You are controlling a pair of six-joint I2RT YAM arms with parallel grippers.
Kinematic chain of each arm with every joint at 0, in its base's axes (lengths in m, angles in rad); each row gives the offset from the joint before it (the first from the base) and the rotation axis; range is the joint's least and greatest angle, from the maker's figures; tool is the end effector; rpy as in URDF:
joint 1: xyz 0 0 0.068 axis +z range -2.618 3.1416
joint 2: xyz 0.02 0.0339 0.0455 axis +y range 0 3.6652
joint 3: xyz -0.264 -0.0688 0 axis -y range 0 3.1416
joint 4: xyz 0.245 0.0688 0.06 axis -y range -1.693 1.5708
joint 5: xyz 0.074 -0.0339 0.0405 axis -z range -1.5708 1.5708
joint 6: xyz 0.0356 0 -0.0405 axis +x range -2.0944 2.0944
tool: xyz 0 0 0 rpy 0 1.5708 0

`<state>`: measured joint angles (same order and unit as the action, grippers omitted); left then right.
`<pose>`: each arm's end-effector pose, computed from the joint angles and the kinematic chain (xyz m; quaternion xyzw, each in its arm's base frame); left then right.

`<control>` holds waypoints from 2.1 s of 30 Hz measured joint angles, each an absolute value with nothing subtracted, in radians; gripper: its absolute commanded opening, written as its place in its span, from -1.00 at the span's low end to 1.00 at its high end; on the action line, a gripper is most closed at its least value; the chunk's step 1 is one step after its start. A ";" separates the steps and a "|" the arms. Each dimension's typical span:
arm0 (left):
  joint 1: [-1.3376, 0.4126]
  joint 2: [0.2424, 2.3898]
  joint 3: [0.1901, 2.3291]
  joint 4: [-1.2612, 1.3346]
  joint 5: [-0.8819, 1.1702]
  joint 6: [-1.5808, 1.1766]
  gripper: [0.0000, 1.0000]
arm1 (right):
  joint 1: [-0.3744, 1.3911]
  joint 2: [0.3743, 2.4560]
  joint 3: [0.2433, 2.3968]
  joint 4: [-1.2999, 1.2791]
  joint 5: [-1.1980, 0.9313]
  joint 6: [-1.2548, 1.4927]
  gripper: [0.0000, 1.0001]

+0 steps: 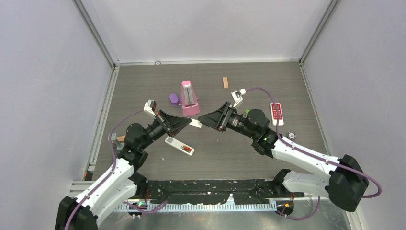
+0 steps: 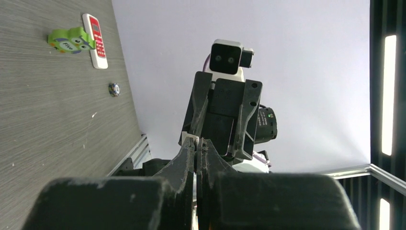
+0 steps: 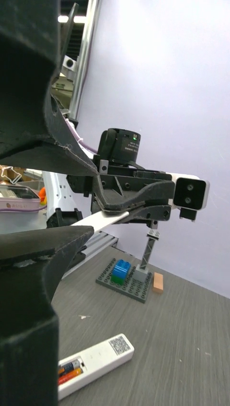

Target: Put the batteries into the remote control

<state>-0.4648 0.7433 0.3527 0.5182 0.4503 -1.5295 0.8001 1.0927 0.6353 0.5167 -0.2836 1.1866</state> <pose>0.1541 -0.0946 0.2678 -0.1824 0.6399 -0.6947 0.2733 0.1690 0.1883 0.2999 0.0295 0.6861 0.6565 0.3121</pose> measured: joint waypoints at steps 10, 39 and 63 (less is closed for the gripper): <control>-0.465 0.741 0.316 0.529 0.429 -1.567 -1.00 | 0.817 1.087 0.628 0.513 -0.292 1.199 0.39; -0.465 0.694 0.301 0.542 0.407 -1.599 -1.00 | 0.843 1.129 0.622 0.473 -0.246 1.176 -0.59; -0.267 0.569 0.335 -0.119 0.366 -1.185 0.52 | 1.002 1.201 0.422 0.570 -0.010 1.310 -0.89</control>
<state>-0.2668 0.5694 0.3351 -0.1192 0.3660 -1.1847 1.0019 1.2015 0.4217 0.5701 -0.0097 1.3098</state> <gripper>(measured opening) 0.761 0.086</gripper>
